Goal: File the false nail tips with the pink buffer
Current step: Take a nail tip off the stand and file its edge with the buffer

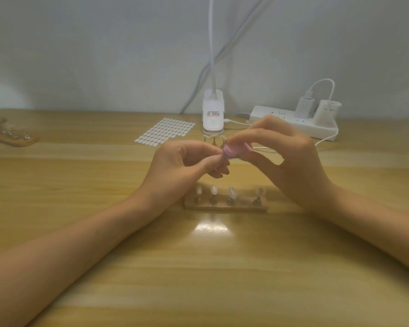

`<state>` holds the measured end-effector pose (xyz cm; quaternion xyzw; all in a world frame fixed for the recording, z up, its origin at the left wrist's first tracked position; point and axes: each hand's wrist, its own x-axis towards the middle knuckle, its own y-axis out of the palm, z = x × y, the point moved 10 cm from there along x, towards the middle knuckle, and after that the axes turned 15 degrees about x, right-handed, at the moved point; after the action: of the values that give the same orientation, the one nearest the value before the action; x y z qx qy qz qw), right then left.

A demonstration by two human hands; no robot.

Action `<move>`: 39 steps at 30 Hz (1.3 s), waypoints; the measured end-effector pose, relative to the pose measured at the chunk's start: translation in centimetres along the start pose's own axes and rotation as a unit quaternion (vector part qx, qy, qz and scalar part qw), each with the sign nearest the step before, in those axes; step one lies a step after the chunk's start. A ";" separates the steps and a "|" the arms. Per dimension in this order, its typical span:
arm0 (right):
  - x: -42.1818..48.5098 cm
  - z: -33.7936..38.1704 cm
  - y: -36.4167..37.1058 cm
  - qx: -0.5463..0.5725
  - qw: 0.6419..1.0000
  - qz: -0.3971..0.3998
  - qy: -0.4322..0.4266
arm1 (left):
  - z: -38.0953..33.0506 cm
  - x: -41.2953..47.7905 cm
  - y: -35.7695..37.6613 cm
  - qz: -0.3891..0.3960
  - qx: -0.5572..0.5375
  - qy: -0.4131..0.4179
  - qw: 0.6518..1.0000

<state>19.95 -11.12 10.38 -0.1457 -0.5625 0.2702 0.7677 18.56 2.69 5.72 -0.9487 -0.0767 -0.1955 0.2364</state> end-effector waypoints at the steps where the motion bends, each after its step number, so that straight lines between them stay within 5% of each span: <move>1: -0.1 0.4 0.3 -0.002 1.000 0.008 -0.012 | -0.1 0.0 0.1 0.003 0.001 0.003 1.000; 11: -0.3 0.5 1.2 0.003 0.999 0.032 -0.027 | 0.0 -0.1 0.1 0.002 0.017 0.003 1.000; 17: -0.4 -3.2 -2.8 0.040 0.992 -0.065 0.100 | -0.1 0.0 -0.1 -0.004 0.019 0.012 1.000; 22: 0.3 -1.1 0.4 0.077 0.996 -0.001 0.050 | -0.8 0.0 0.2 0.013 0.019 0.025 0.999; 26: -0.1 -2.8 -1.0 0.048 0.992 -0.025 0.111 | -0.9 -0.1 0.2 0.011 0.017 0.022 1.000; 31: 0.1 0.4 0.9 0.047 0.999 0.021 -0.001 | -0.6 -0.2 0.1 0.006 0.022 0.009 1.000; 35: 0.1 -1.5 -0.9 0.019 0.998 -0.021 0.053 | 0.0 -0.1 -0.2 -0.006 0.029 -0.006 1.000; 39: -0.1 0.0 0.0 0.029 1.000 0.005 -0.005 | -0.1 -0.1 -0.2 0.000 0.028 0.000 1.000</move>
<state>19.89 -11.22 10.28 -0.1249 -0.5572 0.2910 0.7677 18.44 2.77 5.84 -0.9415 -0.0822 -0.1936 0.2632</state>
